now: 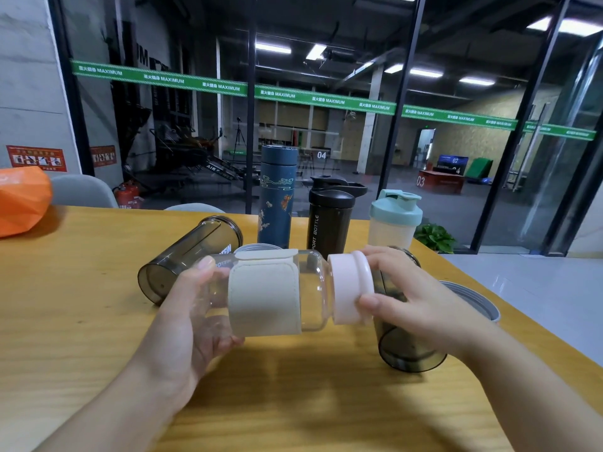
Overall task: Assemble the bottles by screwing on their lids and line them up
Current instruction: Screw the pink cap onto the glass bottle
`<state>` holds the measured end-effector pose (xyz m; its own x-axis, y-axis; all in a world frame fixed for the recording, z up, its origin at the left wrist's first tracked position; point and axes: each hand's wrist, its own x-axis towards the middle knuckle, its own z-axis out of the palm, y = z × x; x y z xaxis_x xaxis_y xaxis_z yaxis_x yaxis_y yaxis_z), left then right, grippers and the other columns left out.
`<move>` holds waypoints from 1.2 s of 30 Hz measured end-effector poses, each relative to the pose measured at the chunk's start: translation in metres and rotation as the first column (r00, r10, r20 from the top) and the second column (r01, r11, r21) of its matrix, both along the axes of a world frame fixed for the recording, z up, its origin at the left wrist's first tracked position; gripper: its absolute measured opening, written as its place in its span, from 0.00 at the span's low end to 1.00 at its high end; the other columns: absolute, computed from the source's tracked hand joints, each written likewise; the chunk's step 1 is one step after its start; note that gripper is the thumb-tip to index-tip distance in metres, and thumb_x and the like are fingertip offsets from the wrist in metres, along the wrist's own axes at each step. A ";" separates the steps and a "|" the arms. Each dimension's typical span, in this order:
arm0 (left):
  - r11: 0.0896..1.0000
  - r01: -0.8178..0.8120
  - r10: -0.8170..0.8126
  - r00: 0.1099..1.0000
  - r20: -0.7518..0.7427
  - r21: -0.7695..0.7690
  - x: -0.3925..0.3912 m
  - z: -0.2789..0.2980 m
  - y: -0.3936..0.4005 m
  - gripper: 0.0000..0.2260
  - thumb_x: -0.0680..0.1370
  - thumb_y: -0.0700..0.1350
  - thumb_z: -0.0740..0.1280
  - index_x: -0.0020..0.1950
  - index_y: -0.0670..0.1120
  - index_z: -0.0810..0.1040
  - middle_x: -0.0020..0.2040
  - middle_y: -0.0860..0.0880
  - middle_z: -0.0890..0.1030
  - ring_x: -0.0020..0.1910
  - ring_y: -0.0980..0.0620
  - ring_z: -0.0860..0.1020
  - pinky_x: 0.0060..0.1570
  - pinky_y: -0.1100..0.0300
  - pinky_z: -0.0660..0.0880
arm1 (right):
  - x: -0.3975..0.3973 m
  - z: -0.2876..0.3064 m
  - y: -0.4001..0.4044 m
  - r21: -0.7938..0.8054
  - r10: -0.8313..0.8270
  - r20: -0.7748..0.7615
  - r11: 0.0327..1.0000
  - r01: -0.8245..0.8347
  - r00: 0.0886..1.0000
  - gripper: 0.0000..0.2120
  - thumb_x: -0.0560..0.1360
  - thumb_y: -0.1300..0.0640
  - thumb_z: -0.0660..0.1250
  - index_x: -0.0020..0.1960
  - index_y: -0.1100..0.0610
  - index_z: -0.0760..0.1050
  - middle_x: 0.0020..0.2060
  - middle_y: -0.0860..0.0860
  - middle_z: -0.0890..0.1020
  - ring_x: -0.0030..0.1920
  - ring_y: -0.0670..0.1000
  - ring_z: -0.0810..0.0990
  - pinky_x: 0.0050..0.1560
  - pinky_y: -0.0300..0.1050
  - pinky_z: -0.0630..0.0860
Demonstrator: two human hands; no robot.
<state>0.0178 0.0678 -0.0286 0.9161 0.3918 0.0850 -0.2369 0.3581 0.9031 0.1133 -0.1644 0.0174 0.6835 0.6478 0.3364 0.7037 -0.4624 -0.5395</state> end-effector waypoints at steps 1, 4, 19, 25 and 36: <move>1.000 0.000 0.000 1.000 0.004 0.003 0.000 0.000 0.000 0.28 0.67 0.60 0.61 0.58 0.42 0.77 0.40 0.46 0.81 0.34 0.44 0.64 0.21 0.61 0.72 | 0.001 0.000 0.001 -0.003 -0.014 -0.004 1.000 0.014 1.000 0.27 0.60 0.29 0.56 0.54 0.41 0.72 0.59 0.28 0.66 0.63 0.27 0.58 0.59 0.24 0.60; 1.000 0.002 -0.002 1.000 0.002 0.024 0.000 0.001 -0.001 0.29 0.65 0.61 0.65 0.58 0.42 0.77 0.41 0.45 0.78 0.32 0.44 0.64 0.21 0.61 0.71 | 0.004 -0.001 0.004 -0.034 -0.020 0.076 0.999 0.023 0.997 0.28 0.63 0.22 0.48 0.39 0.41 0.75 0.52 0.35 0.73 0.61 0.39 0.67 0.60 0.40 0.64; 0.998 -0.052 0.052 0.999 -0.017 -0.044 -0.002 0.004 0.000 0.22 0.77 0.57 0.58 0.60 0.41 0.77 0.36 0.49 0.82 0.32 0.47 0.71 0.22 0.64 0.71 | -0.007 -0.001 0.004 0.104 0.151 -0.031 0.984 -0.147 0.988 0.41 0.68 0.62 0.75 0.65 0.27 0.59 0.61 0.27 0.71 0.63 0.33 0.71 0.60 0.26 0.67; 0.998 -0.037 0.036 0.999 -0.016 -0.046 0.000 0.003 0.002 0.29 0.68 0.60 0.63 0.60 0.40 0.77 0.39 0.46 0.80 0.34 0.46 0.67 0.21 0.62 0.71 | -0.009 0.001 0.004 0.132 0.160 -0.047 0.980 -0.152 0.986 0.38 0.68 0.66 0.73 0.63 0.32 0.64 0.57 0.33 0.75 0.55 0.43 0.79 0.53 0.39 0.76; 0.999 -0.018 0.018 1.000 -0.007 0.026 0.000 0.001 0.002 0.28 0.67 0.60 0.62 0.59 0.43 0.77 0.42 0.45 0.78 0.33 0.45 0.64 0.20 0.62 0.70 | -0.005 -0.001 0.004 0.075 0.090 -0.073 0.994 -0.084 0.993 0.23 0.65 0.35 0.59 0.56 0.42 0.72 0.45 0.40 0.82 0.42 0.53 0.81 0.45 0.56 0.78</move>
<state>0.0176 0.0694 -0.0280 0.9094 0.4062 0.0892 -0.2370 0.3299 0.9138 0.1087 -0.1609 0.0162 0.6511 0.6818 0.3334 0.6950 -0.3592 -0.6228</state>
